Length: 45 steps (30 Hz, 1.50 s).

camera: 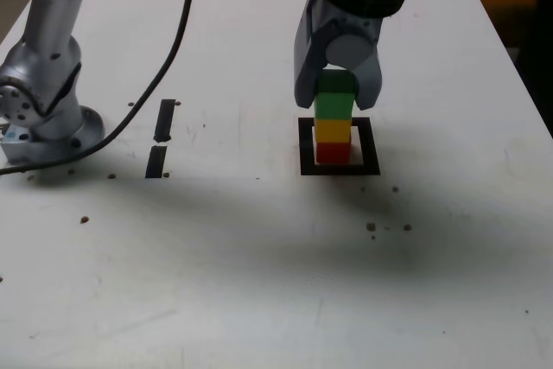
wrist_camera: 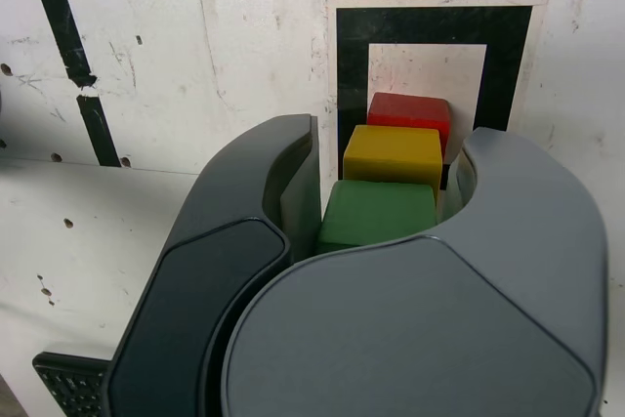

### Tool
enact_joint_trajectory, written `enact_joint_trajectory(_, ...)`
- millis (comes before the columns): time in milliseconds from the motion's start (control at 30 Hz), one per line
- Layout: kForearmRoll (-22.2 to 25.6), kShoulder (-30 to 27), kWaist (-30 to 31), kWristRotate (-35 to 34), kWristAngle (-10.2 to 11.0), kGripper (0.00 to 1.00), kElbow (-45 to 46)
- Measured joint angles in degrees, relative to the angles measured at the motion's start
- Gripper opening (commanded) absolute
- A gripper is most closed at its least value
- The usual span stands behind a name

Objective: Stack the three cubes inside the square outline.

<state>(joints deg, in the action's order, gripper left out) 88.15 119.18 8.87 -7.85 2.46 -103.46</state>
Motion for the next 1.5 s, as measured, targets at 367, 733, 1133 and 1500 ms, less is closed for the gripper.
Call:
enact_joint_trajectory(367, 0.83, -0.55, 0.0, 0.02, 0.7, 0.8, 0.0)
enact_joint_trajectory(733, 4.81, -13.06, 1.63, -0.39, 1.06, 0.86, 3.52)
enact_joint_trajectory(1133, 0.6, -32.99, -0.45, 4.94, 5.31, 0.87, 25.45)
enact_joint_trajectory(1500, -16.05, -44.63, -3.29, 6.1, -1.2, 0.87, 50.01)
